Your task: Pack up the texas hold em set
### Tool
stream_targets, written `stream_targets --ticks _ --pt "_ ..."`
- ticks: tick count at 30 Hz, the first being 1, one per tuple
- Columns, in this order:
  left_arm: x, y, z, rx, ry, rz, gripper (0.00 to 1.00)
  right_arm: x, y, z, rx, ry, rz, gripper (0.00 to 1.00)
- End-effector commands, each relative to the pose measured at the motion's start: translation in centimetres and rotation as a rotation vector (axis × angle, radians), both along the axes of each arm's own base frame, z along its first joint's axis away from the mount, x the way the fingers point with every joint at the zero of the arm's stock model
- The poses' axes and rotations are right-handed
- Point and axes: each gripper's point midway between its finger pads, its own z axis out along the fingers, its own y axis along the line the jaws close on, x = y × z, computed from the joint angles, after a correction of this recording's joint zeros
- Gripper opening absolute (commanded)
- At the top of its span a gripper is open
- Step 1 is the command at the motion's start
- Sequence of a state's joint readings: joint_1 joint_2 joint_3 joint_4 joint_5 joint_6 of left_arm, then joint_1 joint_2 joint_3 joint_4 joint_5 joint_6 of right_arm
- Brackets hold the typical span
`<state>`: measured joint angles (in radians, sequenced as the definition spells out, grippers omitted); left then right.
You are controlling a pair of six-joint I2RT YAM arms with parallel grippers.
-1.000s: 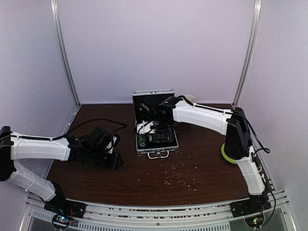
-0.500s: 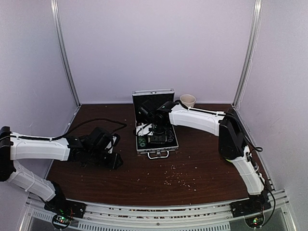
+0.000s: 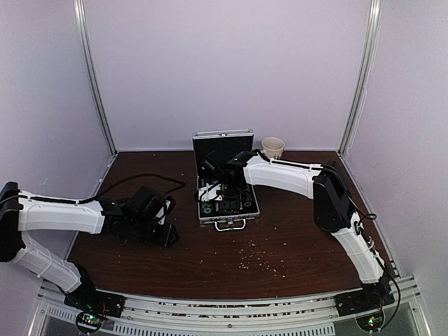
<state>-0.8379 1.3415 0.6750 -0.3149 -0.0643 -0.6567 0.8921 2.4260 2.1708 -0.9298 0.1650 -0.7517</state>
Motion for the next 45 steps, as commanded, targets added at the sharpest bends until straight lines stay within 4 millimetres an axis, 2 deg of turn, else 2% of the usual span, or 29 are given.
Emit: stream_targets --ticks 1,4,9,11,17,19,22,25,28,31,34,37,45 --pt "0.6 -0.6 0.6 -0.008 -0.019 -0.007 0.38 -1.2 0.0 1.2 0.018 0.038 0.007 0.76" --pt "0.7 -0.8 0.6 -0.007 -0.021 -0.01 0.39 -1.5 0.1 2.8 0.055 0.032 0.013 0.81" --pt "1.4 -0.8 1.3 0.013 -0.035 -0.006 0.39 -2.5 -0.1 5.6 0.106 0.04 0.004 0.83" --pt "2.0 -0.7 2.2 0.021 -0.058 -0.002 0.39 -3.0 -0.5 7.0 0.135 0.04 -0.008 0.83" --pt "4.3 -1.0 5.1 0.011 -0.134 -0.003 0.41 -4.9 -2.6 9.1 0.215 0.043 -0.029 0.82" --pt "5.2 -1.4 5.7 0.006 -0.15 -0.002 0.41 -4.7 -2.9 9.7 0.261 0.037 -0.063 0.8" --pt "6.2 -2.3 6.5 -0.017 -0.158 0.004 0.41 -2.3 -3.1 10.0 0.32 -0.041 -0.157 0.68" --pt "6.3 -2.9 6.7 -0.04 -0.146 0.001 0.4 -0.3 -2.4 9.5 0.339 -0.065 -0.216 0.42" --pt "6.0 -2.7 6.6 -0.056 -0.138 0.013 0.4 1.3 -1.4 8.1 0.327 -0.082 -0.242 0.3" --pt "5.6 -2.3 6.6 -0.067 -0.138 0.027 0.4 2.7 -0.5 6.6 0.299 -0.095 -0.259 0.23" --pt "5.3 -2.0 6.4 -0.067 -0.133 0.031 0.4 3.9 -0.1 5.2 0.266 -0.112 -0.269 0.19" --pt "5.1 -1.8 6.3 -0.066 -0.13 0.034 0.4 3.8 -0.2 3.0 0.222 -0.092 -0.261 0.18" --pt "5.0 -1.8 5.7 -0.067 -0.12 0.038 0.4 0.3 -1.0 -1.1 0.133 0.011 -0.194 0.18"
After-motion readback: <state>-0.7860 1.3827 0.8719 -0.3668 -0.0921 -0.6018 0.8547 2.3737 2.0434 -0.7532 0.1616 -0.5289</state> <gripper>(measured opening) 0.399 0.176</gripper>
